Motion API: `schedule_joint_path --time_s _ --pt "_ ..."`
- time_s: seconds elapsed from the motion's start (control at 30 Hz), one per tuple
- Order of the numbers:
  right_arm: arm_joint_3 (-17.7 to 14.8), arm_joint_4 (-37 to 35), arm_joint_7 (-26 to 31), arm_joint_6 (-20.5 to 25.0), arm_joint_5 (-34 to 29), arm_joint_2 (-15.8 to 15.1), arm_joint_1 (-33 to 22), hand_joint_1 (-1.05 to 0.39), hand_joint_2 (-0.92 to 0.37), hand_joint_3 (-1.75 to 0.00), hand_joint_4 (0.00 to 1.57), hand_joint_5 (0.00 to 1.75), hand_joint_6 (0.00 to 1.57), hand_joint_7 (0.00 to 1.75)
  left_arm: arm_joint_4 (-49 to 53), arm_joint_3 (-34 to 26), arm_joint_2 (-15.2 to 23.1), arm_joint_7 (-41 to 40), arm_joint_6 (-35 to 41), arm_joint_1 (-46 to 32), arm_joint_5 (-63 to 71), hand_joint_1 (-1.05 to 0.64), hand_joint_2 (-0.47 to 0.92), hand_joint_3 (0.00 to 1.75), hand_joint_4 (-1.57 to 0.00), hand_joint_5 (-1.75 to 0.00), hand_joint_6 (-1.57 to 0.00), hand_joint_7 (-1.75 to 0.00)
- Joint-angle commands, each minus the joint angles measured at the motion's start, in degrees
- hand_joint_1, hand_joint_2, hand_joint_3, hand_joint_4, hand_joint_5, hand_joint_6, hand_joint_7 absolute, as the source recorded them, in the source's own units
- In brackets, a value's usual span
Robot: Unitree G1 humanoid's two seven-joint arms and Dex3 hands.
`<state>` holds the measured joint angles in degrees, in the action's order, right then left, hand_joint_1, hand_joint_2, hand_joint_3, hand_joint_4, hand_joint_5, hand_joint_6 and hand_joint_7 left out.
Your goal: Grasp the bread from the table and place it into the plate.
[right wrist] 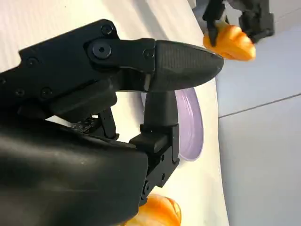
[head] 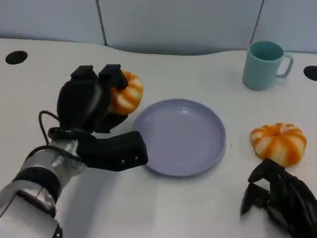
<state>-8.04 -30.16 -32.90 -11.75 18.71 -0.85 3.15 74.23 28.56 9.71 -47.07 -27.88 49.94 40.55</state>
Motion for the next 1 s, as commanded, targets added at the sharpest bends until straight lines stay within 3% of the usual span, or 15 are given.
schedule_joint_path --time_s 0.03,0.23,0.4,0.67,0.87,1.0 --pt "-0.19 0.34 1.46 1.44 -0.24 -0.45 -0.91 -0.44 -0.92 -0.59 0.69 1.75 0.40 1.74 -0.86 1.36 0.67 3.42 -6.05 3.07 1.01 -0.14 0.35 1.22 -0.87 -1.75 -0.65 -1.75" --pt "-0.04 0.54 1.67 1.59 -0.19 -0.50 -0.99 -0.44 -0.92 -0.58 0.69 1.75 0.40 1.74 -0.53 1.23 0.69 3.63 -6.67 3.26 1.09 -0.15 0.33 1.26 -0.86 -1.75 -0.64 -1.75" --pt "0.21 -0.36 1.02 -0.35 -0.68 -0.40 -0.89 -0.44 -0.92 -0.62 0.71 1.75 0.41 1.75 -1.23 4.34 -1.77 10.75 -11.57 6.83 2.80 -0.20 0.39 1.32 -0.89 -1.75 -0.71 -1.75" --pt "0.47 -0.75 1.01 -2.25 -1.12 0.00 -1.23 -0.44 -0.92 -0.62 0.70 1.75 0.41 1.75 -1.02 5.55 -3.13 17.39 -12.88 7.83 3.19 -0.20 0.41 1.26 -0.95 -1.75 -0.77 -1.75" --pt "0.65 -0.69 0.97 -2.91 -1.28 0.03 -1.43 -0.44 -0.92 -0.63 0.70 1.75 0.40 1.75 -0.81 5.30 -4.10 23.39 -14.22 8.18 2.37 -0.30 0.50 1.29 -0.98 -1.75 -0.82 -1.75" --pt "0.72 -0.57 0.84 -3.21 -1.16 0.15 -1.52 -0.44 -0.92 -0.63 0.69 1.75 0.39 1.75 -0.77 5.11 -4.65 26.18 -13.72 8.31 2.17 -0.29 0.48 1.33 -0.99 -1.75 -0.84 -1.75"
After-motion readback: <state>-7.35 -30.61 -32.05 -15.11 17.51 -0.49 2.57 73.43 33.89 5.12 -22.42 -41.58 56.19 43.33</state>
